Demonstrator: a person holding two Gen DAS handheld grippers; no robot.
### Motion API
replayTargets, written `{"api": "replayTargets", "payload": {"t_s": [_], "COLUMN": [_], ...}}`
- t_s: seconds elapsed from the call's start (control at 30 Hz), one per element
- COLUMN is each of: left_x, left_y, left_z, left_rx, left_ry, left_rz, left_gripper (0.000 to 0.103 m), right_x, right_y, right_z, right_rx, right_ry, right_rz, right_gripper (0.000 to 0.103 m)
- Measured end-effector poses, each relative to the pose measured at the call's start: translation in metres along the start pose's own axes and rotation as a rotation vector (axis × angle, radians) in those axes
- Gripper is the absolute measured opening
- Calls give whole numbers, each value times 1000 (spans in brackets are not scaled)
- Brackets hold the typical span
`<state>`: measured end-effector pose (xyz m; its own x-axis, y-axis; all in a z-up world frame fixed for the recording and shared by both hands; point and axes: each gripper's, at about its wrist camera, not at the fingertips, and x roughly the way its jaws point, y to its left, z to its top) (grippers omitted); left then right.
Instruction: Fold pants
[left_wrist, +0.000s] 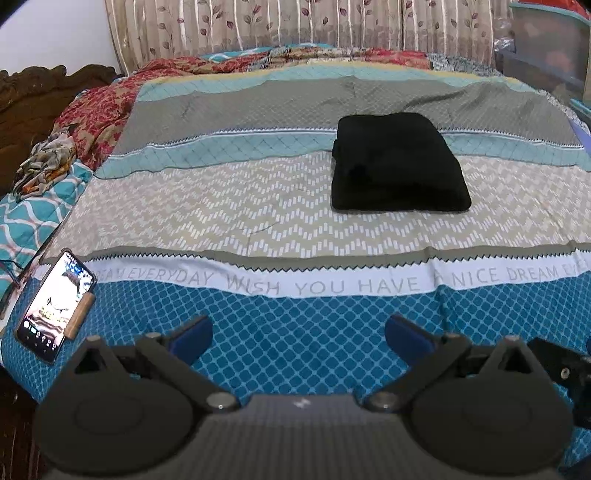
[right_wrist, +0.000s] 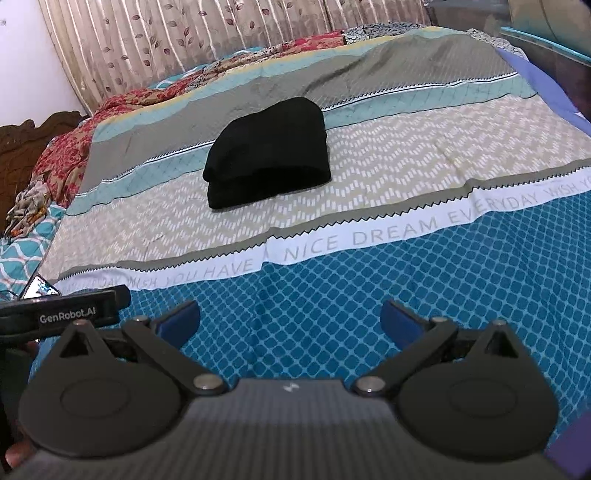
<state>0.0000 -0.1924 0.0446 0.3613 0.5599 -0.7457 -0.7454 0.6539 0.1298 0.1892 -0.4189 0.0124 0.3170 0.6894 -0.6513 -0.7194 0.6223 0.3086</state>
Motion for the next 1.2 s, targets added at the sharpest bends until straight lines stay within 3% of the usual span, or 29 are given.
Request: {"api": "replayTargets", "payload": {"t_s": [1.0, 1.2], "left_x": [8, 4], "left_y": [0, 2], "left_z": [-5, -4], "left_rx": [22, 24], "left_ry": [78, 57], "left_rz": [30, 23], "left_gripper": [103, 103], "right_x": [3, 2], "right_y": [4, 4], "right_z": [-5, -6], "right_rx": [9, 13], "right_ry": [37, 42], "right_rz": [14, 20], "right_gripper": [103, 103]}}
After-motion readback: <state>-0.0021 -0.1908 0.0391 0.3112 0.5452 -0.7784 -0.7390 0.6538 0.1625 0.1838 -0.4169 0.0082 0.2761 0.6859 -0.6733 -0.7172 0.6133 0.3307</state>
